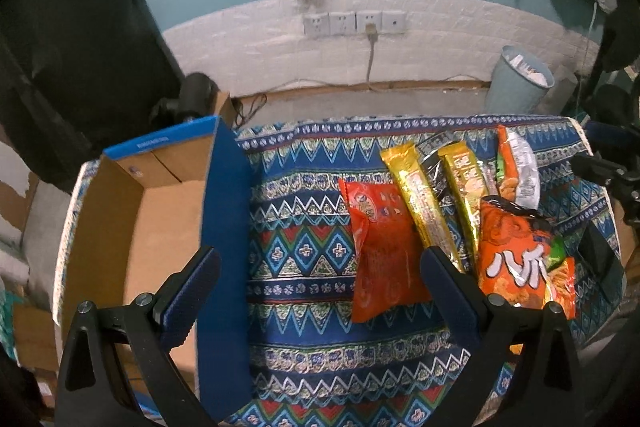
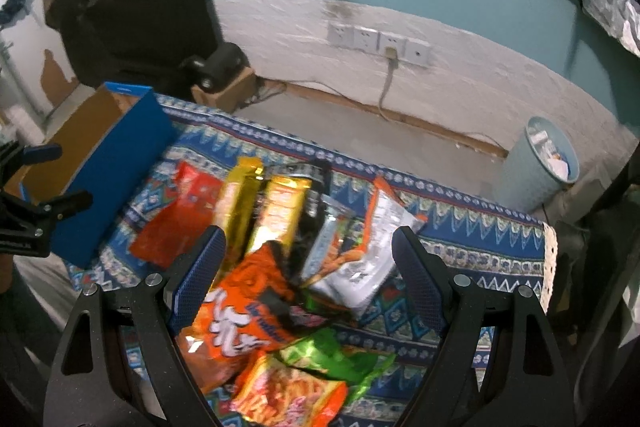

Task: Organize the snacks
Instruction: 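Grasp the red snack bag with the left tool while the right tool grasps the white-orange bag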

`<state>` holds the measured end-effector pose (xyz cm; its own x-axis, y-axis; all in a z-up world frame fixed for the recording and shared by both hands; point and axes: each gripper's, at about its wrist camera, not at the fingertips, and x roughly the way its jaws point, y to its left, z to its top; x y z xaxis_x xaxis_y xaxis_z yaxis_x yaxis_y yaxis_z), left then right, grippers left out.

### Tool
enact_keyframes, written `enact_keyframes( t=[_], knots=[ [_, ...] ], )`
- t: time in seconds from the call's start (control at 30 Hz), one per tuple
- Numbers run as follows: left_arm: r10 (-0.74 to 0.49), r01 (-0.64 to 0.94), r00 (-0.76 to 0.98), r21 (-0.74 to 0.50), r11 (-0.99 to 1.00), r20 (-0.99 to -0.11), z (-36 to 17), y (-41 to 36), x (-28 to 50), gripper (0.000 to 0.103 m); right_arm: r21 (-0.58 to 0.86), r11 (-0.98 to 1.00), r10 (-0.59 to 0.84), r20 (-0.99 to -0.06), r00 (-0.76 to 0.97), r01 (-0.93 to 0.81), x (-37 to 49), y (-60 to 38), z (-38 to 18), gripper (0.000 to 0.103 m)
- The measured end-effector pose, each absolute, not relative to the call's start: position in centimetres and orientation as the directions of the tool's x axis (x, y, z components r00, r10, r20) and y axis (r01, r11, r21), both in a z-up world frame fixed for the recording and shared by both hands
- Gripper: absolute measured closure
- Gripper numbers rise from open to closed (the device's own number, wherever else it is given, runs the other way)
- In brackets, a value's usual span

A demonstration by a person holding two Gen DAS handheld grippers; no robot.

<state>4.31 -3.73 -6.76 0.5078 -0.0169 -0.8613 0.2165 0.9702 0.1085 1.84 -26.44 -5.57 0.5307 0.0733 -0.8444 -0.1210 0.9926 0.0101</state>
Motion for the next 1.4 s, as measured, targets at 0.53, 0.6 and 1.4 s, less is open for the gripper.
enact_keyframes(
  t=[0.53, 0.6, 1.4],
  knots=[
    [-0.034, 0.174, 0.358, 0.031, 0.984, -0.933, -14.4, -6.0, 10.5, 0.002, 0.024, 0.999, 0.013, -0.954, 0.301, 0.033, 7.1, -31.7, -15.4, 0.019],
    [-0.037, 0.18, 0.339, 0.026, 0.983, -0.94, -15.3, -6.3, 10.8, 0.002, 0.044, 0.998, 0.029, -0.96, 0.28, 0.048, 7.4, -32.0, -16.3, 0.019],
    [0.011, 0.323, 0.301, 0.113, 0.94, -0.954, -20.5, -10.3, 10.5, 0.053, -0.04, 0.999, -0.038, -0.98, 0.193, -0.005, 7.9, -31.2, -19.9, 0.071]
  ],
)
